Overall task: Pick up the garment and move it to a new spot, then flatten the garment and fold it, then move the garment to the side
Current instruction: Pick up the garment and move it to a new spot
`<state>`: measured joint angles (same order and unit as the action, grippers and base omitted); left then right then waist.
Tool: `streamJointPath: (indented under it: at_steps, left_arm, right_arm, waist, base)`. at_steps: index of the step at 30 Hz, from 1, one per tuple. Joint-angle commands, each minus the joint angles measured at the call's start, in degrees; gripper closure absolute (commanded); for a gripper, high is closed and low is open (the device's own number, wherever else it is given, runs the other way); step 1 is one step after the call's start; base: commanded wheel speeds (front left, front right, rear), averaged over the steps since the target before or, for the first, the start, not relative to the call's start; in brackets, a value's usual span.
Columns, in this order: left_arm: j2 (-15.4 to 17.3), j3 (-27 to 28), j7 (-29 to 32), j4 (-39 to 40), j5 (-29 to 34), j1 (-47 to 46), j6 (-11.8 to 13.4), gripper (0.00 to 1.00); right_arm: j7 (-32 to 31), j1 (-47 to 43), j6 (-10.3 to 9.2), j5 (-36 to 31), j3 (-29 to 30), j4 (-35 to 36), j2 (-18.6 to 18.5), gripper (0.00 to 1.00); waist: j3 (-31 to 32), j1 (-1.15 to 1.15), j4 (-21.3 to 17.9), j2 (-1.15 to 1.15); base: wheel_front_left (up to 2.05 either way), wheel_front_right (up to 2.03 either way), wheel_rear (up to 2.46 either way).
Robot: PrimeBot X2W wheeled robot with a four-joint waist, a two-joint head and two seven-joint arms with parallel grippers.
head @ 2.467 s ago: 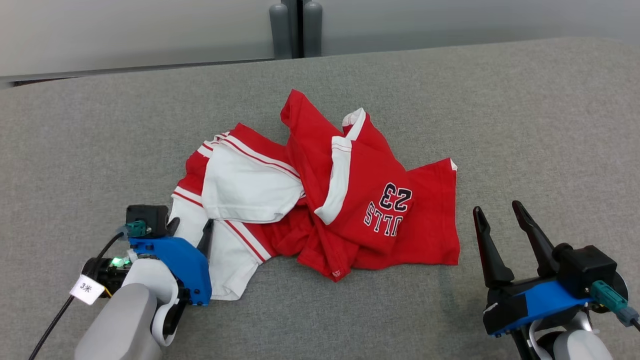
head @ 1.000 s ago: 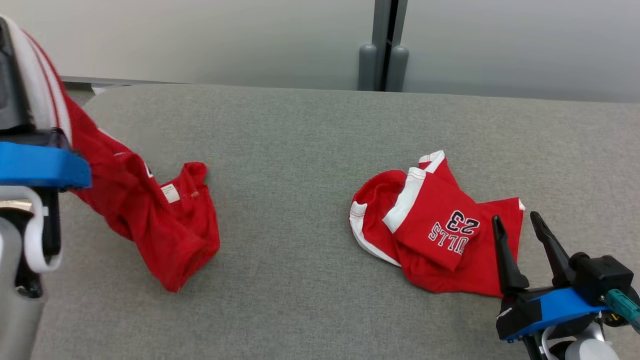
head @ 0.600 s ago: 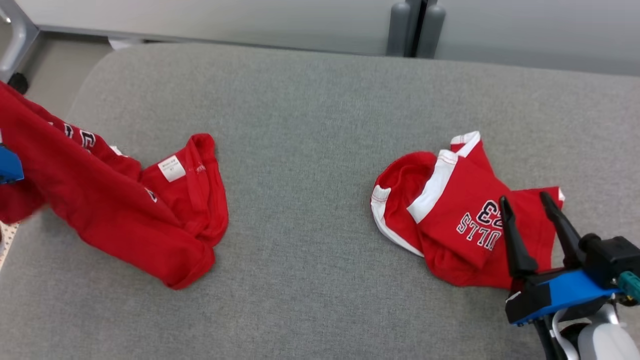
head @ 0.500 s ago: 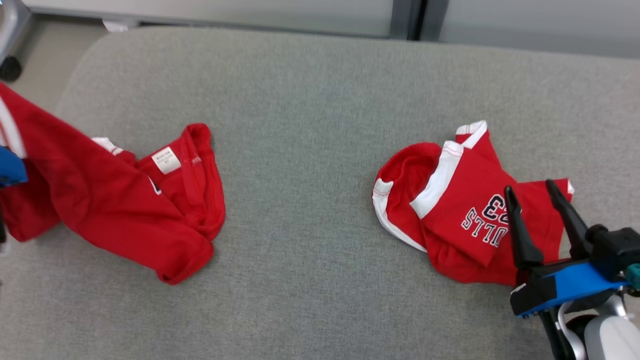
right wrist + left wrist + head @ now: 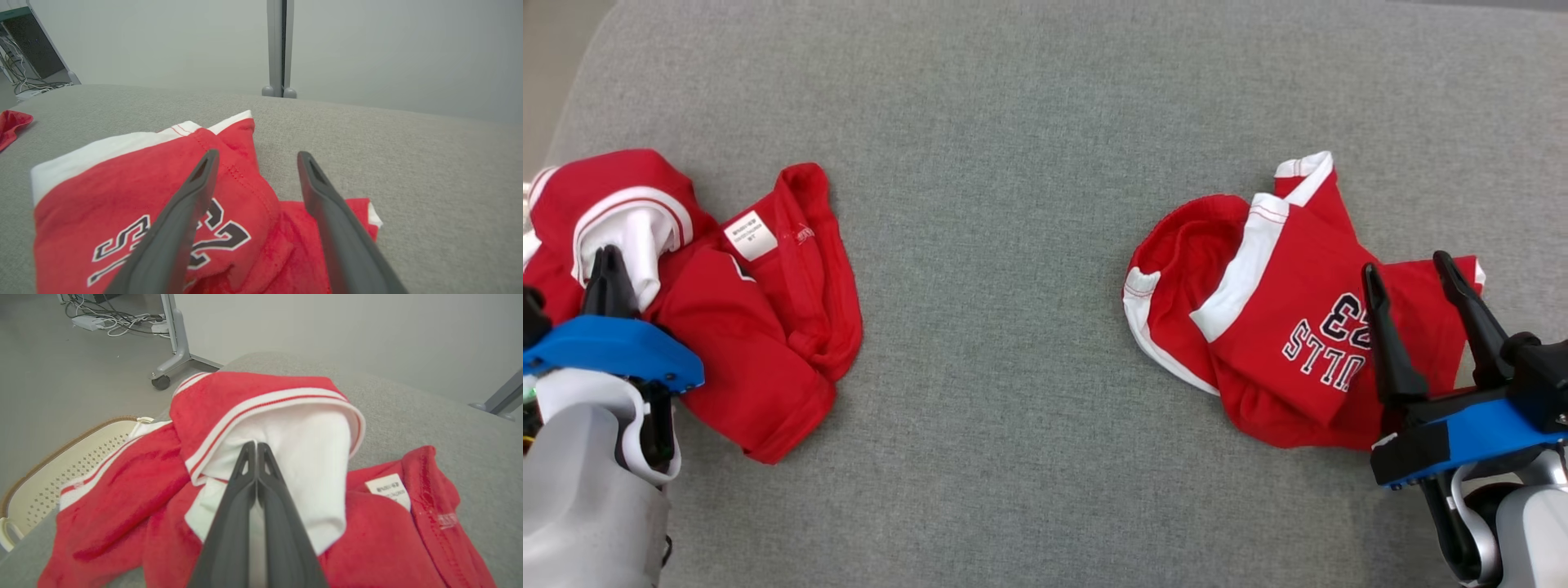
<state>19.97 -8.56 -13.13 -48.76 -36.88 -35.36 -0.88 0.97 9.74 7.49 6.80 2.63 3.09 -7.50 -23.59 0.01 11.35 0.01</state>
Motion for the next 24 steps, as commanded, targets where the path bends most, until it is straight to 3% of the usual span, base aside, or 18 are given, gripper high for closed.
streamJointPath:
  at_steps: [1, 5, 11, 12, 18, 24]
  left_arm:
    - [-0.72, 1.21, -1.29, -1.65, -0.49, -0.39, -0.63, 0.0]
    - [-1.07, 4.08, -2.12, -1.57, 0.51, 2.68, -0.69, 0.0]
    - [-3.88, 9.86, -2.09, 11.36, 7.57, 11.44, 2.54, 0.0]
    - [-5.59, 10.39, -2.1, 16.19, 10.24, 14.83, 3.42, 0.0]
    - [-8.86, 7.57, -2.1, 26.65, 16.64, 22.34, 3.95, 0.0]
    - [-9.83, 2.57, -1.06, 31.78, 20.47, 25.73, 4.07, 0.0]
  right_arm:
    - [0.64, 0.45, 0.01, 0.36, 0.22, -0.27, 0.09, 0.0]
    - [1.62, -0.59, 0.01, 0.36, 0.34, -1.29, 0.9, 0.0]
    - [2.93, -2.43, 0.01, 0.77, 0.24, -3.68, 1.98, 0.0]
    - [3.1, -3.22, 0.01, 0.76, -0.03, -4.36, 2.34, 0.0]
    - [3.37, -5.05, 0.01, 0.57, -0.28, -5.31, 2.93, 0.0]
    - [3.37, -6.81, 0.01, 0.64, -0.48, -6.25, 3.27, 0.0]
  waist:
    - [0.98, -0.01, -0.6, -0.01]
    - [3.76, -0.01, -1.71, -0.01]
    - [8.97, -0.01, -3.06, -0.01]
    - [10.82, -0.01, -3.72, -0.01]
    - [14.48, -0.01, -6.05, -0.01]
    - [17.3, -0.01, -8.44, -0.01]
  base:
    - [0.0, 0.0, 0.0]
    - [0.0, 0.0, 0.0]
    - [0.0, 0.0, 0.0]
    - [0.0, 0.0, 0.0]
    - [0.0, 0.0, 0.0]
    - [0.0, 0.0, 0.0]
